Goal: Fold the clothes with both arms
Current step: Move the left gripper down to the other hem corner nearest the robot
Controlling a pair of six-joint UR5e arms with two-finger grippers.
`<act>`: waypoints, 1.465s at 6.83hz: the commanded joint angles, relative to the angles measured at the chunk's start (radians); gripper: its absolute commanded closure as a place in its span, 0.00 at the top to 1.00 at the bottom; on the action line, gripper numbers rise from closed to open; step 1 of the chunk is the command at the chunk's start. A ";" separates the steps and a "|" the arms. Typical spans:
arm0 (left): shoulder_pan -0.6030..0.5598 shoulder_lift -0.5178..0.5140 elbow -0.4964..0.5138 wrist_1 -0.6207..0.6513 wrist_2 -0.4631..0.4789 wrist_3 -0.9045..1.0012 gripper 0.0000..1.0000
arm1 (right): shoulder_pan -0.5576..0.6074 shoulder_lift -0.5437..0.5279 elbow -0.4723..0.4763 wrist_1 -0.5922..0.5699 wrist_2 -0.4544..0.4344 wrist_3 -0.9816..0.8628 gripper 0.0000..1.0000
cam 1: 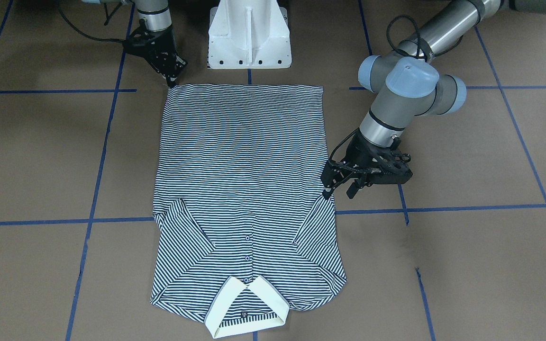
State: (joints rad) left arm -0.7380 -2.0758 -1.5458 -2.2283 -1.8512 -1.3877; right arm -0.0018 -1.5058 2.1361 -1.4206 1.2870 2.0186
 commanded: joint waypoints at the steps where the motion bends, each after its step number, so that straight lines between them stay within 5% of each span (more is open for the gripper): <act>1: 0.084 0.131 -0.265 0.148 0.003 -0.066 0.73 | 0.016 -0.013 0.044 -0.001 0.008 -0.004 0.00; 2: 0.162 0.213 -0.434 0.258 0.036 -0.138 0.73 | 0.017 -0.011 0.050 0.000 0.008 -0.006 0.00; 4: 0.354 0.354 -0.590 0.280 0.083 -0.384 0.73 | 0.022 -0.011 0.050 0.000 0.021 -0.005 0.00; 7: 0.607 0.361 -0.532 0.351 0.247 -0.540 0.70 | 0.025 -0.016 0.048 0.000 0.021 -0.006 0.00; 10: 0.611 0.355 -0.491 0.366 0.247 -0.527 0.68 | 0.025 -0.014 0.047 0.000 0.021 -0.006 0.00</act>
State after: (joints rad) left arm -0.1301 -1.7214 -2.0495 -1.8694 -1.6064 -1.9205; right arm 0.0229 -1.5208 2.1839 -1.4205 1.3085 2.0126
